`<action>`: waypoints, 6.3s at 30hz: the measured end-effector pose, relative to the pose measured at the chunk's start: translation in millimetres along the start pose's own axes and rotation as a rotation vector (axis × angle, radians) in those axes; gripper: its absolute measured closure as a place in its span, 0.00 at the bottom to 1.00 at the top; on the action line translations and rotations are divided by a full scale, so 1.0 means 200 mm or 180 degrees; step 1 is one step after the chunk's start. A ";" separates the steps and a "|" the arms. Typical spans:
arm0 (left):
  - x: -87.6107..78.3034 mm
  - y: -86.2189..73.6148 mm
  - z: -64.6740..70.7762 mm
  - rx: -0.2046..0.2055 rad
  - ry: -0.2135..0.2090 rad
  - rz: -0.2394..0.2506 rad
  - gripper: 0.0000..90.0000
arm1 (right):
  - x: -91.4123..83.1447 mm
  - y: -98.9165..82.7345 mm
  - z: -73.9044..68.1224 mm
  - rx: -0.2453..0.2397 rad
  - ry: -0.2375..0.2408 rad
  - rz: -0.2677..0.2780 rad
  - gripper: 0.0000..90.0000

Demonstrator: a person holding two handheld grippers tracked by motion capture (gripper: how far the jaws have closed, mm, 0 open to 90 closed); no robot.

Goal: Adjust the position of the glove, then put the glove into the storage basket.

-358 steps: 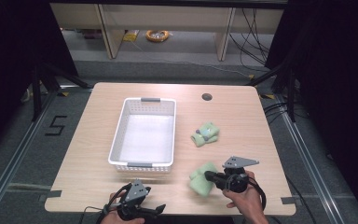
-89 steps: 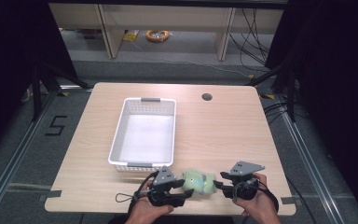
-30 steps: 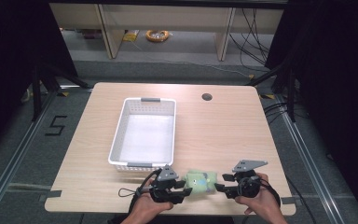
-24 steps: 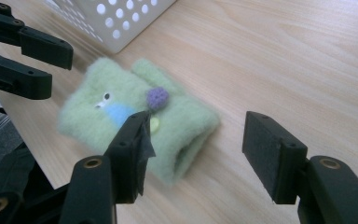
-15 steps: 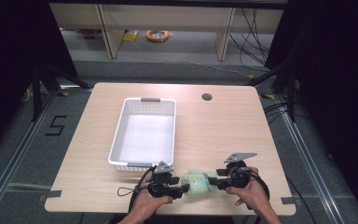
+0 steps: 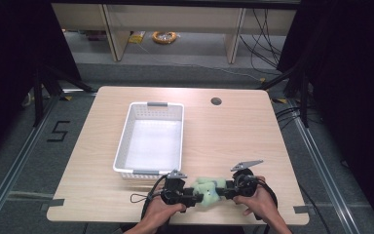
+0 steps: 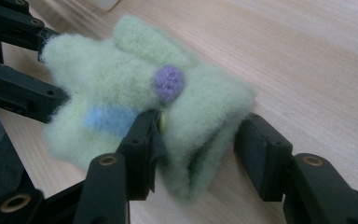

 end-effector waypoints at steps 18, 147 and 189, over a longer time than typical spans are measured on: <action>-0.02 0.01 -0.03 0.0077 -0.0167 -0.0010 0.85 | -0.01 -0.03 0.00 0.0014 0.0141 0.0097 0.77; -0.85 0.44 -0.52 0.0043 0.0809 -0.0149 0.72 | 0.42 0.85 -0.51 0.0058 0.0155 -0.0196 0.79; -0.84 0.40 -0.25 0.0252 0.0621 0.0087 0.41 | 0.06 0.84 -0.44 -0.0285 0.0095 0.0174 0.43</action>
Point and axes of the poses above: each handheld gripper's, and its own axes: x roughly forward along the jaws, y roughly out of its top, z roughly to its right, the point moved 1 cm from there along x, roughly forward along the jaws, and after that the axes turned 9 degrees about -y, right-handed, at the moved point
